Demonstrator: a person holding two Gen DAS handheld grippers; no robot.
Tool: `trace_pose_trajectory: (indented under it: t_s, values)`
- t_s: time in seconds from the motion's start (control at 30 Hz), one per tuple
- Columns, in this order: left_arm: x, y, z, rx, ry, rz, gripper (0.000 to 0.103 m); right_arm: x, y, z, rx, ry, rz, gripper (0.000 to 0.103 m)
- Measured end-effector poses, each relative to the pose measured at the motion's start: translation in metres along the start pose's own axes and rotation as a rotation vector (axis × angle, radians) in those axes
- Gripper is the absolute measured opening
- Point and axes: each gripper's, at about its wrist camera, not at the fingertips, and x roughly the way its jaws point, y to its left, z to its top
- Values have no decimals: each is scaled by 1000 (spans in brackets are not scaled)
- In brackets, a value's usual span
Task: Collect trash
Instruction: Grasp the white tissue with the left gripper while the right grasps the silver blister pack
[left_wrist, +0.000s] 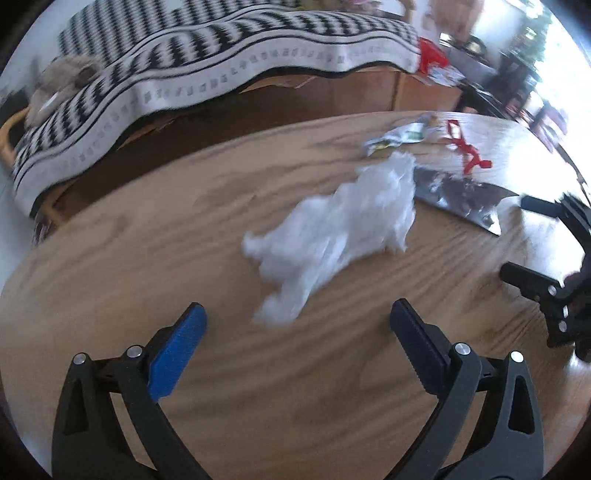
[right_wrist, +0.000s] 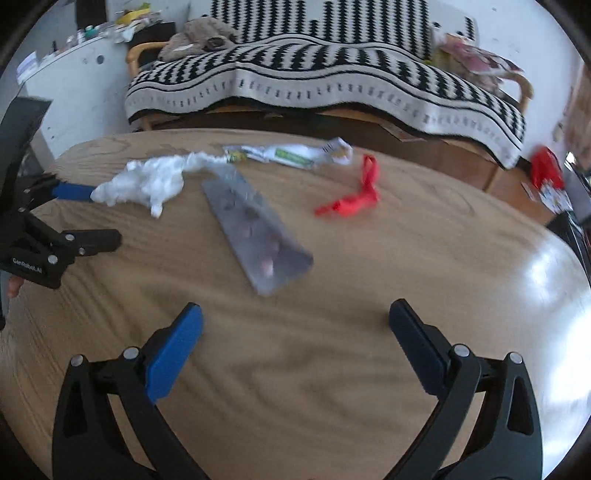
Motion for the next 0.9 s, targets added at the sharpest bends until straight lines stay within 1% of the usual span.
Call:
trace_pose_trajectory:
  t_s: [0.07,0.17,0.3,0.33,0.37,0.4,0.43,0.47,0.5,0.53,0.57,0.63,0.77,0.9]
  values:
    - [3,-2,5,45,-15,-23,97,4,1,8,-37,0,27,98]
    - [6,-3,10,89,-30,-44,97,7,0,12,-44,-2,40,98]
    - [11,-5,20,116,-1,-58,98,10,4,20,-46,11,59,96]
    - [11,-5,21,118,4,-59,98,10,4,22,-42,9,71,89]
    - [13,-6,24,122,13,-61,98,8,4,24,-32,3,88,78]
    - [14,-8,26,129,21,-64,97,8,3,27,-19,-1,100,71]
    - [14,-9,28,138,24,-73,94,7,2,29,-2,-15,112,52]
    - [13,-10,29,148,16,-81,88,7,0,30,11,-14,120,25]
    - [9,-12,28,161,-4,-85,61,8,-1,31,29,-15,127,19]
    - [5,-14,28,169,-23,-86,17,8,-1,30,46,-18,135,16]
    - [2,-16,28,173,-17,-76,8,6,0,28,55,-21,137,16]
    - [0,-18,25,169,-3,-85,8,1,3,26,61,-31,129,15]
    - [-10,-21,14,183,8,-79,8,-12,7,25,69,-49,116,15]
    - [-25,-20,10,174,1,-76,8,-28,11,25,77,-54,99,15]
